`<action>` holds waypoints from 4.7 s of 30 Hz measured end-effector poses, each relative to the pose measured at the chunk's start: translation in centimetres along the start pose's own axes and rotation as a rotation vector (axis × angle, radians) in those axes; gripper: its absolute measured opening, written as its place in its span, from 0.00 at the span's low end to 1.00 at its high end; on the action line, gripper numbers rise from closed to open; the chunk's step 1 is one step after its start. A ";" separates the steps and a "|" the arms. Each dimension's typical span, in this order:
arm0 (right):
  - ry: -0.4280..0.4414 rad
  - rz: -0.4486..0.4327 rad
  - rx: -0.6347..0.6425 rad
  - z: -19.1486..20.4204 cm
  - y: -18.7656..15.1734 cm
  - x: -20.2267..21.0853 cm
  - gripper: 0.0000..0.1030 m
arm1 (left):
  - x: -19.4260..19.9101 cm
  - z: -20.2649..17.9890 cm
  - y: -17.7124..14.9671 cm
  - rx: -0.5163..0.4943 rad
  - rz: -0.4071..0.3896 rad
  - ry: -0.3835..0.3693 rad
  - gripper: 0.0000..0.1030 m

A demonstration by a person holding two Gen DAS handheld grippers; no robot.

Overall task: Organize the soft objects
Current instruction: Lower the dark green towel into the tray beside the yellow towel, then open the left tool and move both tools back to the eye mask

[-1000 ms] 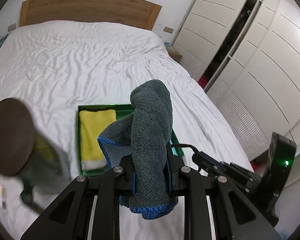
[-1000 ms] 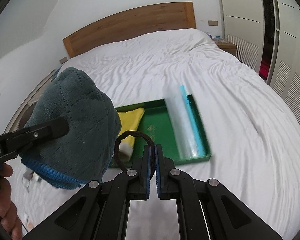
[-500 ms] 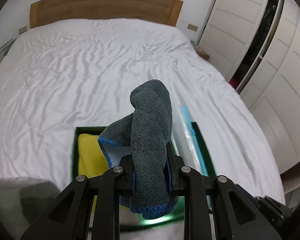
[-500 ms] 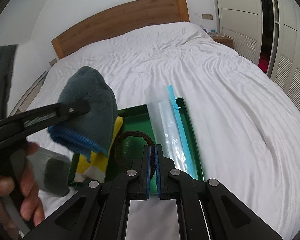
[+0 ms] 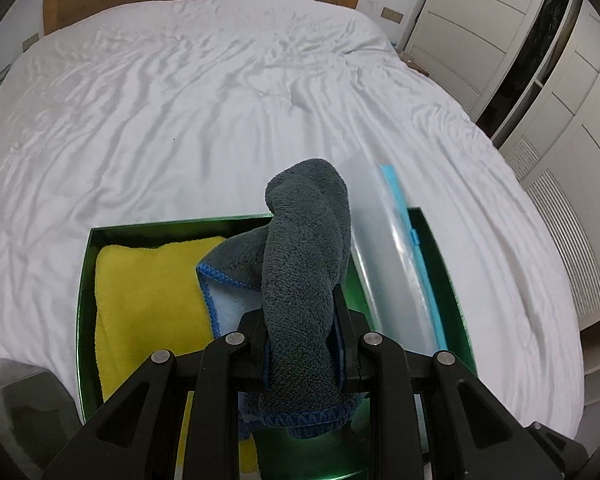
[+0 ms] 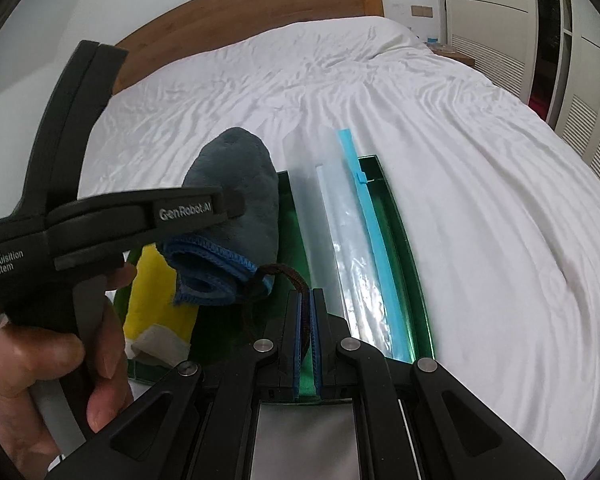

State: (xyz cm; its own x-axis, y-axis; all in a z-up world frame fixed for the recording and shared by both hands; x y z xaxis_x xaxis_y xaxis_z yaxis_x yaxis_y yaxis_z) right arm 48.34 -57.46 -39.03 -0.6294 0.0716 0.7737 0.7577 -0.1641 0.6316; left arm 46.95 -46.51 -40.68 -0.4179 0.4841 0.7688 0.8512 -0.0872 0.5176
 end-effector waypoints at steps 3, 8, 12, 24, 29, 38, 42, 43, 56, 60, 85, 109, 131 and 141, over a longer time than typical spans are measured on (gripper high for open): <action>-0.015 0.003 0.015 0.3 0.2 -0.5 0.04 | -0.6 0.1 -0.3 -0.010 0.011 0.014 0.19; -0.037 0.022 0.039 0.8 0.3 -1.7 0.04 | -1.4 0.3 -0.3 -0.002 0.033 0.012 0.19; -0.044 0.028 0.049 1.2 0.4 -1.9 0.04 | -1.7 0.2 -0.4 -0.006 0.042 0.016 0.19; -0.072 0.033 0.087 1.8 0.2 -2.4 0.04 | -2.4 0.3 -0.8 -0.014 0.059 0.035 0.21; -0.083 0.035 0.102 1.9 0.4 -2.7 0.04 | -2.5 0.3 -0.8 -0.017 0.061 0.040 0.21; -0.117 0.054 0.134 1.5 1.0 -3.8 0.04 | -2.8 0.4 -0.9 -0.024 0.066 0.050 0.22; -0.121 0.063 0.142 1.7 1.1 -4.4 0.04 | -3.0 0.4 -0.8 -0.029 0.069 0.056 0.22; -0.120 0.064 0.143 1.7 1.1 -4.5 0.04 | -3.0 0.4 -0.8 -0.031 0.070 0.058 0.22; -0.117 0.071 0.149 1.8 1.0 -5.2 0.04 | -3.4 0.4 -0.9 -0.044 0.078 0.071 0.23; -0.119 0.072 0.147 1.6 1.0 -5.3 0.04 | -3.4 0.4 -1.1 -0.050 0.081 0.081 0.23; -0.127 0.091 0.145 1.4 1.1 -6.1 0.05 | -3.5 -0.3 -1.1 -0.080 0.081 0.119 0.27; -0.108 0.070 0.127 1.0 0.9 -5.1 0.41 | -2.8 -0.8 -1.1 -0.083 0.047 0.121 0.76; -0.137 0.000 0.110 0.2 0.4 0.4 0.70 | 6.4 -0.8 0.2 0.044 -0.163 0.042 0.90; -0.206 -0.049 0.076 -0.5 -1.1 5.6 0.71 | 15.4 -4.9 -4.0 0.042 -0.252 -0.090 0.90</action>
State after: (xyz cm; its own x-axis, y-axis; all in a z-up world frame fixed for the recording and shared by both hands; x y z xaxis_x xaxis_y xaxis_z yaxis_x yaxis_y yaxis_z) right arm 43.86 -57.37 -35.39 -0.6235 0.2788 0.7304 0.7426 -0.0811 0.6648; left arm 35.59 -43.00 -29.08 -0.5899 0.5612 0.5807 0.7372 0.0809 0.6708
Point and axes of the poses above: each gripper's, at about its wrist camera, not at the fingertips, and x roughly against the way its jaws point, z to its left, y to its top, the point moved 5 cm from there along -x, roughly the way its jaws point, and after that the axes turned 12 degrees about -y, right-handed, at the moved point
